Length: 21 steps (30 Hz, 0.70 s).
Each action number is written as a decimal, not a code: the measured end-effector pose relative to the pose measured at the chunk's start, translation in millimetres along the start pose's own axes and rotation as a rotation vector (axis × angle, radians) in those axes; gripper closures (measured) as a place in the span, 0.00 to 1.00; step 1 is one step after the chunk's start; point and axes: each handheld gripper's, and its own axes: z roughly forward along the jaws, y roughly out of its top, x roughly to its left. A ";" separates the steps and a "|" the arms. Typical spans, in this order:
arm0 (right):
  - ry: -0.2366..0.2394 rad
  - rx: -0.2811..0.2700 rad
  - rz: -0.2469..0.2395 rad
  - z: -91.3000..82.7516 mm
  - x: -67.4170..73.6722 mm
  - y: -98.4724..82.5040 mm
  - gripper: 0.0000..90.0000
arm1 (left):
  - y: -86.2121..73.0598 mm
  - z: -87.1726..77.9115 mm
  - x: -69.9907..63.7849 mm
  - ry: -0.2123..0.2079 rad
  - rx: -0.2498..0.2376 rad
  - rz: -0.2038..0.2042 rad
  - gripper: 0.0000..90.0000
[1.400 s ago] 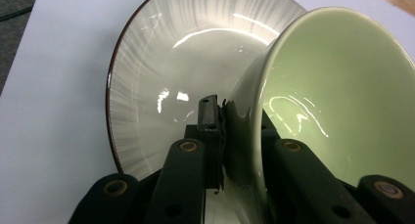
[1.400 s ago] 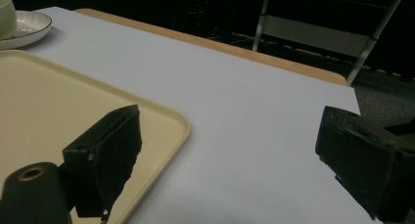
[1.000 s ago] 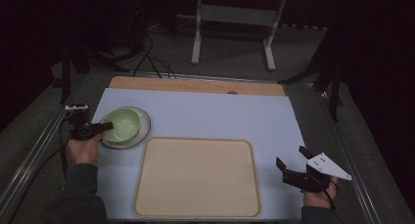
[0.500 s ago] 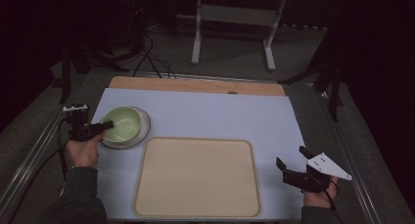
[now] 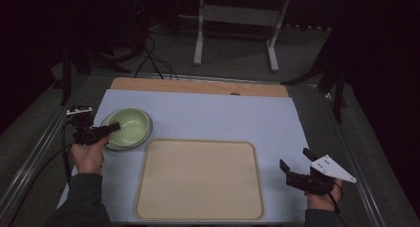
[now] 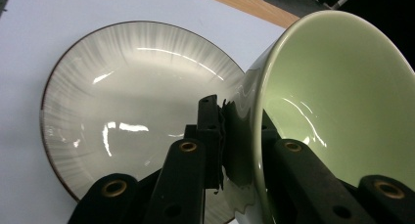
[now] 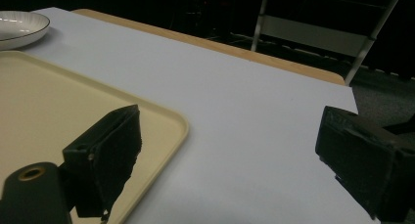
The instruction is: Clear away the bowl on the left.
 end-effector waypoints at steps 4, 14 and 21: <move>-0.001 0.000 0.000 -0.2 0.0 0.0 0.11 | -1.6 0.5 -3.0 -0.006 0.005 0.011 0.91; -0.001 -0.001 -0.003 -0.5 0.0 0.2 0.11 | -2.8 -2.2 -10.9 -0.034 -0.001 0.023 0.91; -0.006 -0.002 -0.005 -1.9 0.0 0.2 0.11 | -2.3 -5.4 -13.9 -0.044 -0.004 0.030 0.91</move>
